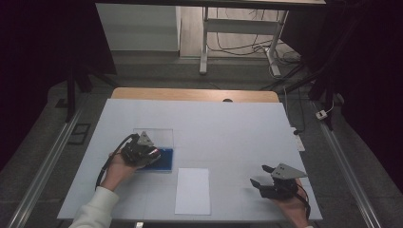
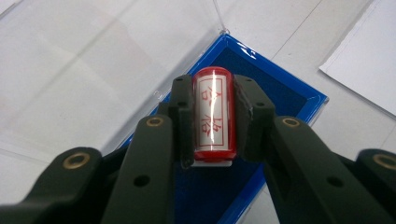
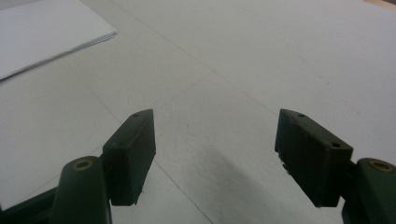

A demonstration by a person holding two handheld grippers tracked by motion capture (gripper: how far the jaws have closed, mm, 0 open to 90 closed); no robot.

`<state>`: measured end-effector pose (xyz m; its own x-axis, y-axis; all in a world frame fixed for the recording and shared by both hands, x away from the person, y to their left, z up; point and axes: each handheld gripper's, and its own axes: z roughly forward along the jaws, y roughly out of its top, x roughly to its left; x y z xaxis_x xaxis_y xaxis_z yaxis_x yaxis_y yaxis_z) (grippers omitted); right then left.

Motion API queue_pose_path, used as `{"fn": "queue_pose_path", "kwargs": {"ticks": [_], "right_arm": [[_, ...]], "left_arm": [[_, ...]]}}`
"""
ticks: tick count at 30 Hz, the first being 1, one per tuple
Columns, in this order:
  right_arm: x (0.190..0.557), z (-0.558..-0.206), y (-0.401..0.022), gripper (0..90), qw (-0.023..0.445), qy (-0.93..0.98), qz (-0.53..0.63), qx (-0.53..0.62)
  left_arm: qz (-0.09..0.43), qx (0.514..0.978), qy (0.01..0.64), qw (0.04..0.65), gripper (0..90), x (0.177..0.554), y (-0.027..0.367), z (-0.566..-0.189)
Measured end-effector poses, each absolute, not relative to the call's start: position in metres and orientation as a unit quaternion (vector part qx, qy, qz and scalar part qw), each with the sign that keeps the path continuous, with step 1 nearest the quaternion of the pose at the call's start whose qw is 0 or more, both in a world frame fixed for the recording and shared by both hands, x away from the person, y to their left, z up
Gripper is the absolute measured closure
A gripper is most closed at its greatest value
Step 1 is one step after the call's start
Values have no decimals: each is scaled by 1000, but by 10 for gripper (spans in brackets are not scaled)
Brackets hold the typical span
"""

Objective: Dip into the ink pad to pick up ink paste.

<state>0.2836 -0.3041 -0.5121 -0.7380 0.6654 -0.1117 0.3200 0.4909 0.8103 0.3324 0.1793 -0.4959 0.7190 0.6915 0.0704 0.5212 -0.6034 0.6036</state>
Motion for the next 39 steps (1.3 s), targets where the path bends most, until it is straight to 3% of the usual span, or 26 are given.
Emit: {"fn": "queue_pose_path", "kwargs": {"ticks": [7,10,19,39], "right_arm": [[283,-512,-305,284,212,838,408,294],[284,-512,-307,284,211,837,411,294],[283,-512,-306,284,213,837,411,293],[284,-514,-307,285,209,838,408,295]], "left_arm": [[162,883,339,281,707,331,186,-487],[156,870,346,314,706,329,193,-480],[162,865,337,335,705,322,194,-465],[149,871,336,325,706,323,194,-463]]}}
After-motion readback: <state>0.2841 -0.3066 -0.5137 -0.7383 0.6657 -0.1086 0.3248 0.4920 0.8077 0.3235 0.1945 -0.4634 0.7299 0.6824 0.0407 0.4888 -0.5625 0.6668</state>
